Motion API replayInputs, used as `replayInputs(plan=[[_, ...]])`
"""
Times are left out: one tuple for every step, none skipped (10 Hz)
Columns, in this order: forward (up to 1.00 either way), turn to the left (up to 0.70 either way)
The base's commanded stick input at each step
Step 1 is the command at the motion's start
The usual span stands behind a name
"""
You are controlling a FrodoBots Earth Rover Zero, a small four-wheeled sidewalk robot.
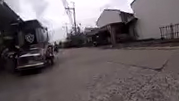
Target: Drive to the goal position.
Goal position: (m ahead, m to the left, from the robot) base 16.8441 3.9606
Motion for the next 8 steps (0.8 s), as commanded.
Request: replayInputs(plan=[[0.7,0.06],[0.7,0.16],[0.7,0.16],[0.7,0.04],[0.7,0.16],[0.7,0.18],[0.7,0.2],[0.7,0.17]])
